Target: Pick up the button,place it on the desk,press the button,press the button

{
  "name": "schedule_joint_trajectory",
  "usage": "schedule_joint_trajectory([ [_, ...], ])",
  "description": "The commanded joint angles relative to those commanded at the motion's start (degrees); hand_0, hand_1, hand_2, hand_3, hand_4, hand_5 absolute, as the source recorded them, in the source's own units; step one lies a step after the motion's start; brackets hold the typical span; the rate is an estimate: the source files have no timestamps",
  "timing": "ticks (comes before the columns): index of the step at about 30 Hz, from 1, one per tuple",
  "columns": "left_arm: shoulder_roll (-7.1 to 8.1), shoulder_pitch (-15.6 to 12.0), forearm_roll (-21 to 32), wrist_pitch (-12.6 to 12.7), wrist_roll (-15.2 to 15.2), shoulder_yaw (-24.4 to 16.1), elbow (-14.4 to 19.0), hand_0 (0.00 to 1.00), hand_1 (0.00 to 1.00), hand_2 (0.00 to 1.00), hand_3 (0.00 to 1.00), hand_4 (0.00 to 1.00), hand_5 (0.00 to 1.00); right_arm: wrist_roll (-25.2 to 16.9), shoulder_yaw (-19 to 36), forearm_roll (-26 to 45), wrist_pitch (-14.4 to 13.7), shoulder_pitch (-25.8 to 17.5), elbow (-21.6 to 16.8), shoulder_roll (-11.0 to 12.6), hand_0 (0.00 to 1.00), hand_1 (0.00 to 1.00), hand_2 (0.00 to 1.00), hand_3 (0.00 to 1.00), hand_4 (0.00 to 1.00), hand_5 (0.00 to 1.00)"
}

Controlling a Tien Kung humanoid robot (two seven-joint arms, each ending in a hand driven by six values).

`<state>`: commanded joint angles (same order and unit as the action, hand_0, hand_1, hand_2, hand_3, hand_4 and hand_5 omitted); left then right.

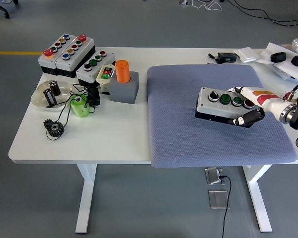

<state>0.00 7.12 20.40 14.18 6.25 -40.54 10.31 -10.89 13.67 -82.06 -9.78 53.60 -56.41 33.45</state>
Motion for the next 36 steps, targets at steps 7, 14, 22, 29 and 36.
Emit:
schedule_joint_trajectory([
  [7,0.00,0.0,-0.6,0.3,-0.1,-0.4,0.0,0.676,0.747,0.776,0.594,0.367,0.956,-2.1,-2.3,-2.4,1.7,0.9,1.2,-1.7,0.224,0.168,0.331,0.514,0.429,0.002],
  [14,0.00,-0.4,-0.8,0.4,-0.1,-0.1,0.0,0.677,0.747,0.776,0.593,0.368,0.955,-2.1,-2.0,-3.0,2.4,-0.1,3.3,-2.7,0.215,0.159,0.336,0.530,0.435,0.002],
  [22,0.00,-0.9,-1.4,0.5,-0.3,0.0,0.0,0.677,0.747,0.777,0.594,0.368,0.955,-3.9,-1.6,-6.4,-1.4,-0.7,5.1,-3.1,0.231,0.173,0.372,0.643,0.669,0.179],
  [29,0.00,-1.1,-1.3,0.5,-0.3,0.2,0.0,0.677,0.747,0.777,0.593,0.368,0.954,-2.6,-1.9,-8.4,0.1,-0.7,5.4,-3.2,0.483,0.421,0.570,0.877,0.822,0.274],
  [36,0.00,-1.0,-0.9,0.3,-0.2,0.4,0.0,0.676,0.747,0.776,0.591,0.368,0.955,-2.0,-1.6,-8.4,0.9,-0.7,5.6,-3.1,0.828,0.696,0.835,0.998,0.893,0.314],
])
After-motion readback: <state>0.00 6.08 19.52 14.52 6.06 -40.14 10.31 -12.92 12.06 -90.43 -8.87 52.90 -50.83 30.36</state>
